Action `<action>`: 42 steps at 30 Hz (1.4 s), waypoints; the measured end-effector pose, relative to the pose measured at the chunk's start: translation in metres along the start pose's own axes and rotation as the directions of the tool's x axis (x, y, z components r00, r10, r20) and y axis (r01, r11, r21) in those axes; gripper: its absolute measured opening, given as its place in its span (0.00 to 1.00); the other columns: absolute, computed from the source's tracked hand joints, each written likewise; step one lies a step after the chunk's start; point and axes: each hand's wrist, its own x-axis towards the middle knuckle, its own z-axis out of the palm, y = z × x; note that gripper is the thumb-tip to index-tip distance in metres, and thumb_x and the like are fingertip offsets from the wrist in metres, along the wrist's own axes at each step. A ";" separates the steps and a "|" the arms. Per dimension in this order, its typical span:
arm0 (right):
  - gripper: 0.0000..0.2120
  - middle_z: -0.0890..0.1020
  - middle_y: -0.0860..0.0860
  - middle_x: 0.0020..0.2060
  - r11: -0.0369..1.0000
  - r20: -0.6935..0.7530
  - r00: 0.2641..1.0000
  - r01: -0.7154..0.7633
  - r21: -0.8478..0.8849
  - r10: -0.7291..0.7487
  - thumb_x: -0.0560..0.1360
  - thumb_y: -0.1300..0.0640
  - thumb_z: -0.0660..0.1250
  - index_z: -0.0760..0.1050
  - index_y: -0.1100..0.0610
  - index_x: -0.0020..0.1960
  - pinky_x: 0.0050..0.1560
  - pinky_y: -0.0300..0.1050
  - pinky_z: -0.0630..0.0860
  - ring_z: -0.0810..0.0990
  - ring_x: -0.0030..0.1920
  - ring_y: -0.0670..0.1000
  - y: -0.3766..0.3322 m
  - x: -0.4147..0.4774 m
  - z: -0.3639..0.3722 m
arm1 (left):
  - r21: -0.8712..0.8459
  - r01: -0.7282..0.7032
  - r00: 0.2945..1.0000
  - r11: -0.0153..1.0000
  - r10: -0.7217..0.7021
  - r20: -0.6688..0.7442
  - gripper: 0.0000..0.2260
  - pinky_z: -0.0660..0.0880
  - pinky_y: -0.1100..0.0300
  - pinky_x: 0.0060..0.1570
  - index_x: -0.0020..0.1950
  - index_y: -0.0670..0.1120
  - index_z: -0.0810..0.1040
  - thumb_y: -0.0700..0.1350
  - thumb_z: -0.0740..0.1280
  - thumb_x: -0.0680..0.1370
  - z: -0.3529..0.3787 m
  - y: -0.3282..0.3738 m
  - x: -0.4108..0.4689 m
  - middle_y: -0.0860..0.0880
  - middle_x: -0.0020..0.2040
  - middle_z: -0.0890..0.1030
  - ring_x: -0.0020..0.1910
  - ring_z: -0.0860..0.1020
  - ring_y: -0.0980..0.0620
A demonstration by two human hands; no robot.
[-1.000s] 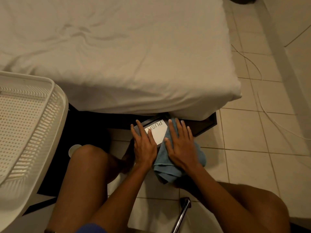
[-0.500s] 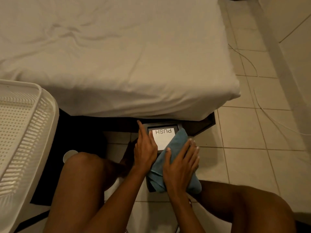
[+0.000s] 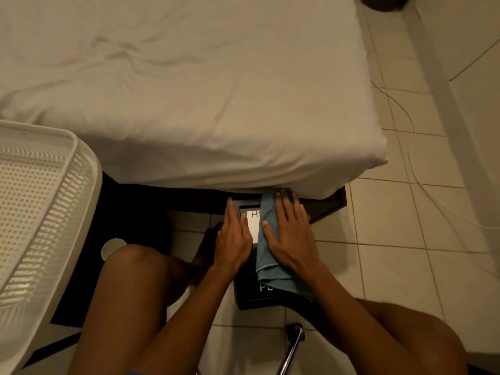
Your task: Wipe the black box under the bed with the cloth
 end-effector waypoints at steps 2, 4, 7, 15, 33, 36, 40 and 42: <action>0.36 0.43 0.50 0.82 1.000 0.001 1.000 0.008 0.007 -0.008 0.82 0.38 0.51 0.41 0.53 0.83 0.80 0.50 0.40 0.40 0.82 0.51 0.002 -0.001 -0.001 | -0.024 0.019 0.999 1.000 -0.020 -0.048 0.26 0.62 0.62 0.63 0.80 0.48 0.49 0.52 0.51 0.84 0.002 0.001 -0.007 0.48 0.79 0.58 0.73 0.66 0.45; 0.36 0.42 0.49 0.82 1.000 0.007 1.000 0.018 0.005 -0.018 0.82 0.38 0.51 0.41 0.53 0.82 0.80 0.50 0.40 0.40 0.82 0.52 0.004 -0.003 -0.002 | -0.081 0.059 0.993 0.995 -0.066 -0.097 0.25 0.64 0.61 0.62 0.80 0.51 0.50 0.52 0.50 0.84 0.007 0.001 -0.020 0.48 0.79 0.60 0.73 0.67 0.46; 0.37 0.42 0.48 0.81 0.999 0.009 1.000 0.028 0.019 -0.029 0.81 0.36 0.48 0.41 0.52 0.82 0.80 0.50 0.40 0.41 0.82 0.52 0.010 -0.003 -0.003 | -0.120 0.088 0.987 0.989 -0.103 -0.121 0.25 0.65 0.61 0.61 0.80 0.51 0.50 0.53 0.50 0.84 0.019 0.001 -0.042 0.47 0.78 0.62 0.73 0.67 0.47; 0.37 0.45 0.50 0.82 0.998 -0.025 1.000 -0.003 0.063 0.005 0.81 0.37 0.48 0.41 0.53 0.83 0.80 0.52 0.43 0.41 0.82 0.52 0.019 -0.007 -0.003 | 0.085 0.039 0.995 0.996 -0.032 -0.090 0.25 0.76 0.54 0.49 0.80 0.51 0.50 0.54 0.50 0.84 0.016 0.008 -0.035 0.43 0.71 0.72 0.58 0.79 0.41; 0.39 0.47 0.51 0.82 0.961 -0.153 0.957 -0.220 0.169 0.246 0.80 0.36 0.50 0.45 0.56 0.82 0.81 0.52 0.44 0.41 0.82 0.52 -0.003 -0.058 0.021 | 0.276 0.029 0.998 0.961 -0.014 -0.053 0.19 0.70 0.55 0.38 0.53 0.46 0.77 0.51 0.48 0.85 -0.002 0.006 -0.039 0.42 0.42 0.83 0.44 0.82 0.41; 0.38 0.48 0.52 0.82 0.983 -0.122 0.979 -0.151 0.102 0.163 0.80 0.37 0.50 0.44 0.56 0.82 0.81 0.52 0.41 0.42 0.82 0.52 -0.001 -0.049 0.019 | 0.236 -0.013 1.000 0.972 0.017 -0.015 0.21 0.77 0.48 0.45 0.51 0.46 0.74 0.55 0.45 0.83 -0.003 0.000 -0.037 0.42 0.42 0.82 0.44 0.82 0.40; 0.36 0.43 0.52 0.82 0.999 -0.025 0.999 0.021 0.025 -0.020 0.81 0.39 0.46 0.40 0.56 0.82 0.81 0.48 0.38 0.39 0.82 0.51 -0.002 -0.034 0.010 | 0.240 -0.026 1.000 0.970 0.025 0.010 0.19 0.76 0.47 0.51 0.56 0.47 0.74 0.53 0.46 0.84 -0.003 -0.001 -0.035 0.41 0.49 0.83 0.50 0.81 0.39; 0.36 0.41 0.52 0.82 0.993 0.047 0.993 0.111 -0.030 -0.109 0.82 0.38 0.43 0.39 0.57 0.82 0.80 0.49 0.38 0.36 0.81 0.51 -0.004 -0.026 0.009 | 0.243 -0.025 1.000 0.970 0.019 0.024 0.19 0.74 0.49 0.53 0.60 0.48 0.74 0.53 0.47 0.84 -0.003 -0.001 -0.035 0.41 0.53 0.82 0.53 0.80 0.39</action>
